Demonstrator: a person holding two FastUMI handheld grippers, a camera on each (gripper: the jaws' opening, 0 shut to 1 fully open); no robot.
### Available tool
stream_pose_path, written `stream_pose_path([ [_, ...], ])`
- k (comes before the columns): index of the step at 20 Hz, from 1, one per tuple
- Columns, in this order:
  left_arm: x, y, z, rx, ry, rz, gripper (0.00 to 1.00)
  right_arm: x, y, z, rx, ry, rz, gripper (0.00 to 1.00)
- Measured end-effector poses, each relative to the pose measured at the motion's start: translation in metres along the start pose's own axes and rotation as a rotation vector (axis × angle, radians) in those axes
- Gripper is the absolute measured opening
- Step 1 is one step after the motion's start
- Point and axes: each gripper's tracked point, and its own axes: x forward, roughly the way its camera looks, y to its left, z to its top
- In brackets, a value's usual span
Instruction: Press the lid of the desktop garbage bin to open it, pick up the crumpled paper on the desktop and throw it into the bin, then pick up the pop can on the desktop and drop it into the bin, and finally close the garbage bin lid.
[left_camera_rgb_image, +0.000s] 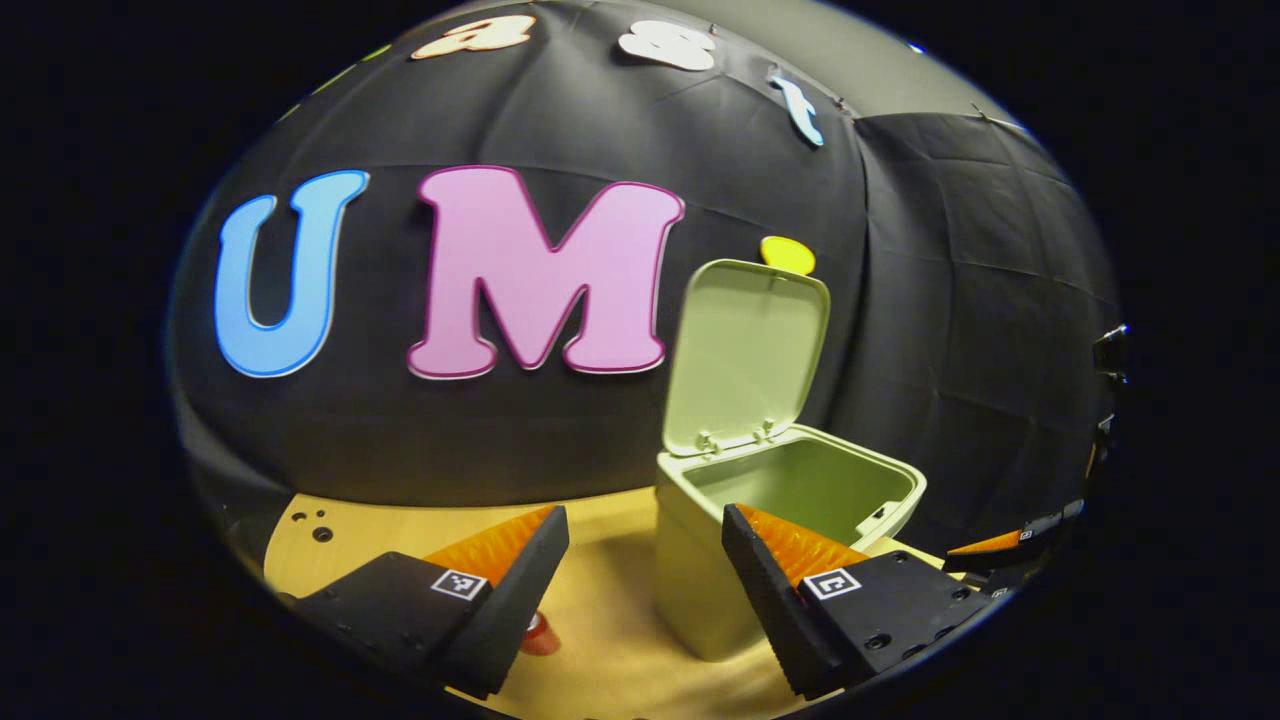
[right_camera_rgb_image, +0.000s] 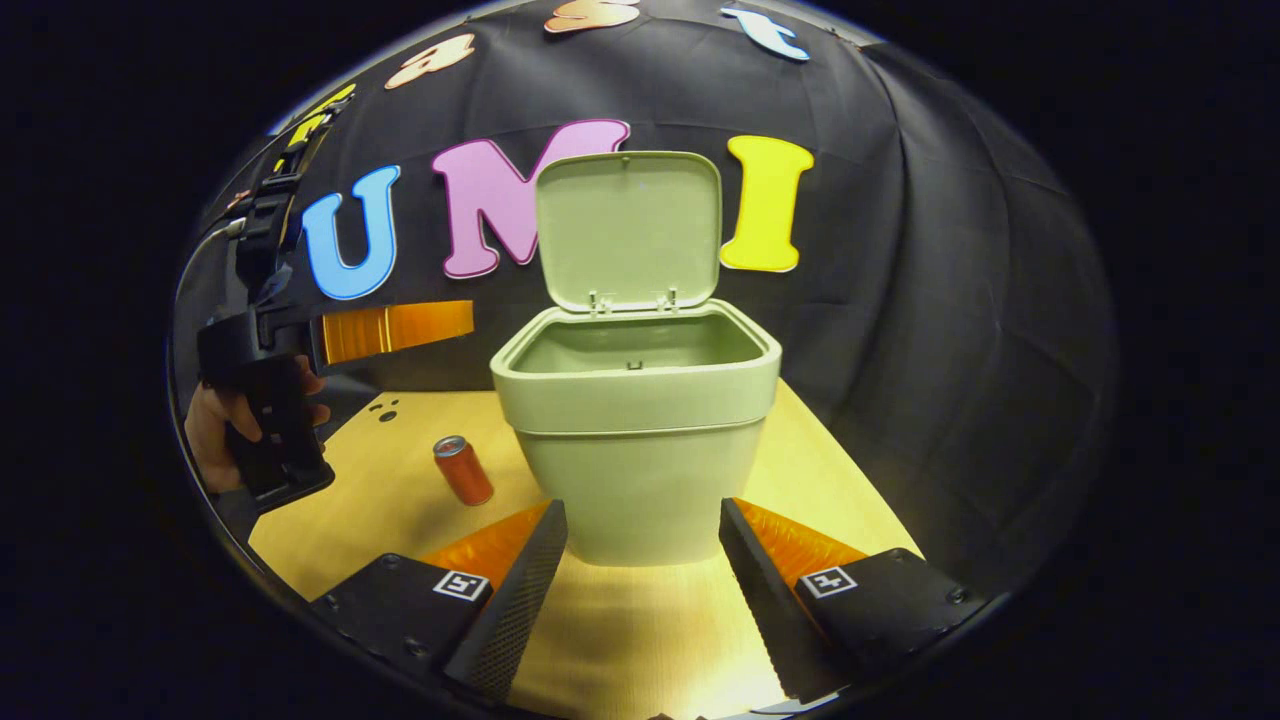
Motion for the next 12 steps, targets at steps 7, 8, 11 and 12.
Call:
stream_pose_path([
  [7,-0.059,0.065,-0.054,-0.024,0.098,0.141,0.99,0.003,0.046,-0.009,-0.069,0.021,0.137,0.96],
  [8,-0.069,0.072,-0.059,-0.034,0.103,0.162,0.99,0.003,0.051,-0.011,-0.081,0.026,0.153,0.97],
  [11,-0.095,0.092,-0.078,-0.058,0.133,0.229,0.99,0.011,0.067,-0.020,-0.115,0.045,0.190,0.97],
  [12,-0.103,0.100,-0.084,-0.059,0.147,0.250,0.99,0.015,0.075,-0.023,-0.126,0.051,0.204,0.97],
])
